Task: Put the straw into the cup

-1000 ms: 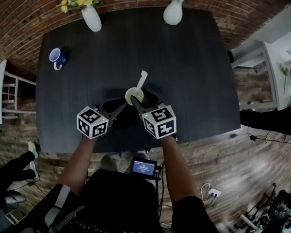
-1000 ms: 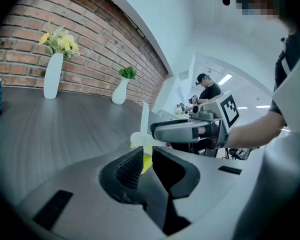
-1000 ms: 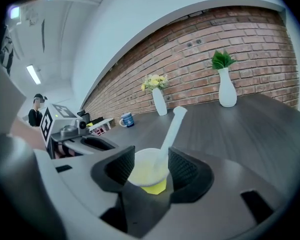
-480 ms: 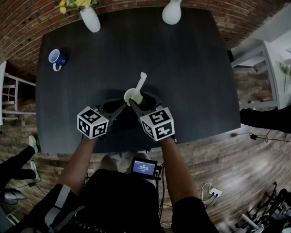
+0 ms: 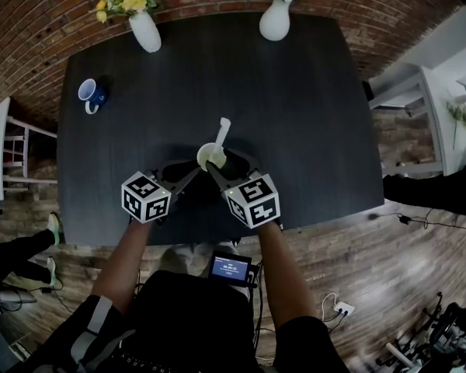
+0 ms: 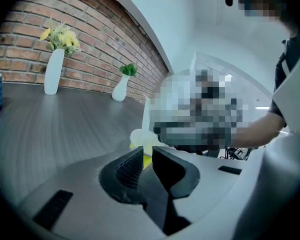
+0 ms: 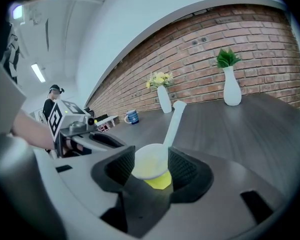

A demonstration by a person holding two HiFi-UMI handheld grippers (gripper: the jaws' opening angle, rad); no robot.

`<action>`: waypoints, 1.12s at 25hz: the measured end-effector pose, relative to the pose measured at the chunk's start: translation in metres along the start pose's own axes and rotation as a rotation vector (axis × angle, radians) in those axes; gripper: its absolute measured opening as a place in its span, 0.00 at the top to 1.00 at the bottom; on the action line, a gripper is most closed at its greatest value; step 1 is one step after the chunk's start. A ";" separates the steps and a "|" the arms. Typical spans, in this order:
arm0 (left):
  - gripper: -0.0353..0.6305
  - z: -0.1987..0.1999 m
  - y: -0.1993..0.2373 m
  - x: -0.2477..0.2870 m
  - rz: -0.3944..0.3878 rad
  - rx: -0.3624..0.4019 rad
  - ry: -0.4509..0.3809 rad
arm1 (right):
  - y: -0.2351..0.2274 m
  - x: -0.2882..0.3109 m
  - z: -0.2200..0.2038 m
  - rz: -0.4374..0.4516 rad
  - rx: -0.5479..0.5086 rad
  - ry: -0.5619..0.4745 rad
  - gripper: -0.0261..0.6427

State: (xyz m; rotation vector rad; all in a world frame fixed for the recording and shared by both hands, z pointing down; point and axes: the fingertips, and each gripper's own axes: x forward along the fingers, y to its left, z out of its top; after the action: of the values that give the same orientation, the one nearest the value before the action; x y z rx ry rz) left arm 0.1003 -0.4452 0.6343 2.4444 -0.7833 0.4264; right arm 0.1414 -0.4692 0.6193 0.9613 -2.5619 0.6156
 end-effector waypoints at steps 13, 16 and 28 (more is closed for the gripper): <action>0.89 0.022 -0.013 -0.035 -0.033 0.044 -0.027 | 0.002 -0.031 0.031 -0.012 0.054 -0.038 0.69; 0.89 0.040 -0.019 -0.048 -0.040 0.073 -0.074 | 0.012 -0.045 0.045 -0.001 0.041 -0.038 0.69; 0.94 0.065 -0.066 -0.080 -0.135 0.190 -0.182 | 0.040 -0.091 0.040 -0.130 0.062 -0.028 0.95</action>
State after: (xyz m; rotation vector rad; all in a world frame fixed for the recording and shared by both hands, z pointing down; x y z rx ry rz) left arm 0.0871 -0.4022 0.5205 2.7243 -0.6709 0.2393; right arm 0.1731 -0.4129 0.5333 1.1543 -2.4939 0.6521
